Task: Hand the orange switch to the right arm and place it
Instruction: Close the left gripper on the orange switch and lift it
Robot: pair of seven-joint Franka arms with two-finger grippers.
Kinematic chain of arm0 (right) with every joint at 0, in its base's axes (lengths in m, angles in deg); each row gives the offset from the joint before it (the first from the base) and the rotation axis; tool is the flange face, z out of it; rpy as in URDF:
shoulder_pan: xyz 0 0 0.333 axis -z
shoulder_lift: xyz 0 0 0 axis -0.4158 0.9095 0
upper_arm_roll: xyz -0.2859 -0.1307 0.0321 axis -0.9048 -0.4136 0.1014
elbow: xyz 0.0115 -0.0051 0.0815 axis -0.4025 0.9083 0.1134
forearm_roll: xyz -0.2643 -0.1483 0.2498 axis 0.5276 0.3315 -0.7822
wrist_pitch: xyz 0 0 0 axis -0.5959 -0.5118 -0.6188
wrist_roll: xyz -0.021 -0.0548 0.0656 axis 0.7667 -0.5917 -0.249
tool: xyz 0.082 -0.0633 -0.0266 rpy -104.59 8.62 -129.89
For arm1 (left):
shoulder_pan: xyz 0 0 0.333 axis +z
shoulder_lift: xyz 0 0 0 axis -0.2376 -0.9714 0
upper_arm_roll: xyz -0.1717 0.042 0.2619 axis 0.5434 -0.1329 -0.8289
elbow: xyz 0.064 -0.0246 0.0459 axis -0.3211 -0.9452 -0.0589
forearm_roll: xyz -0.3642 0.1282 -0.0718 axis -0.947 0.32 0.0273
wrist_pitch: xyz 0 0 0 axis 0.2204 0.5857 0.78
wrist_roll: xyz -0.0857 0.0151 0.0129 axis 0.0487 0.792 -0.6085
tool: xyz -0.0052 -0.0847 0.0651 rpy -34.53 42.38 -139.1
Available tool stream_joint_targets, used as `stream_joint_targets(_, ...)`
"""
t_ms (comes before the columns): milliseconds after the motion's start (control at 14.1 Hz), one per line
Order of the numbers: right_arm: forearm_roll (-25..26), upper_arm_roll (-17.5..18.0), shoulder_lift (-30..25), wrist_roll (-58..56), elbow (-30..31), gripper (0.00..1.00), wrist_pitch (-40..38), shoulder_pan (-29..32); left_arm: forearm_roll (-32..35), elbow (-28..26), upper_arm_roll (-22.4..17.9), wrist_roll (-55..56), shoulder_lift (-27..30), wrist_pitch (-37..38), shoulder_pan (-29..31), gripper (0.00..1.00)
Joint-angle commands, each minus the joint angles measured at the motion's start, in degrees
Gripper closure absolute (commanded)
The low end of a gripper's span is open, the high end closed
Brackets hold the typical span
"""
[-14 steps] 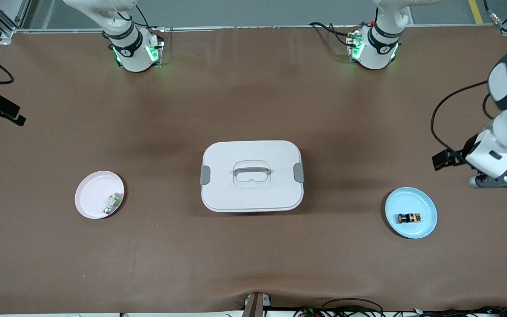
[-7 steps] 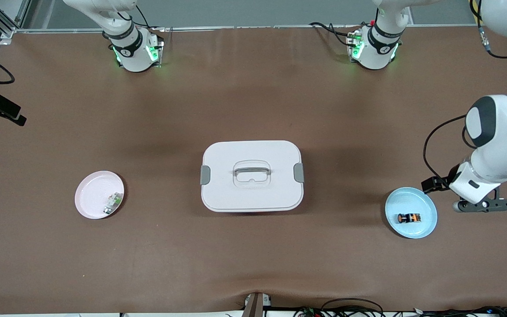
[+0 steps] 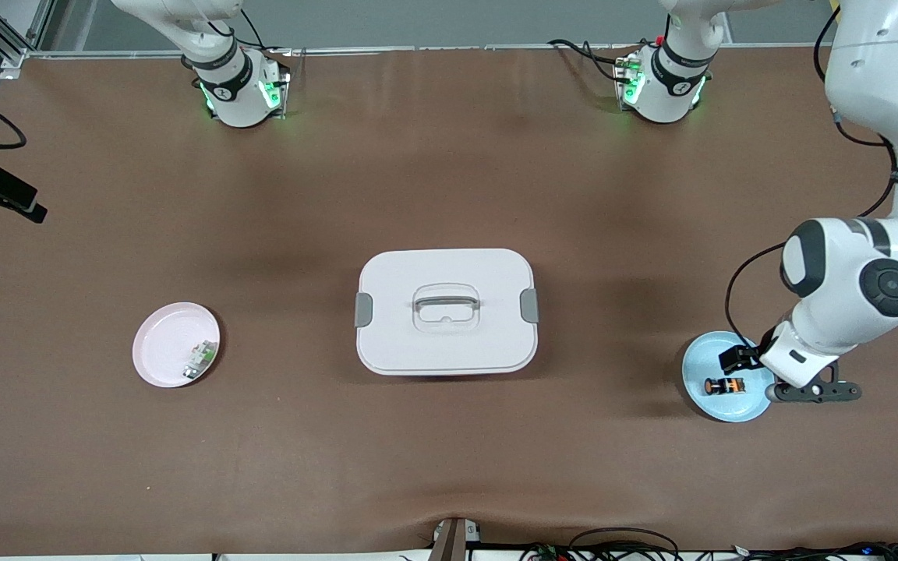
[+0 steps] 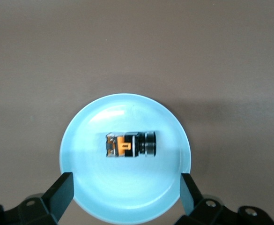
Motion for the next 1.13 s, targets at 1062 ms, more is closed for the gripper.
stream_joint_targets(1062, -0.4, 0.9, 6.1, 0.4, -1.7, 0.00, -0.3, -4.9, 0.2, 3.7, 0.2, -1.1, -10.2, -8.0, 1.2, 0.00)
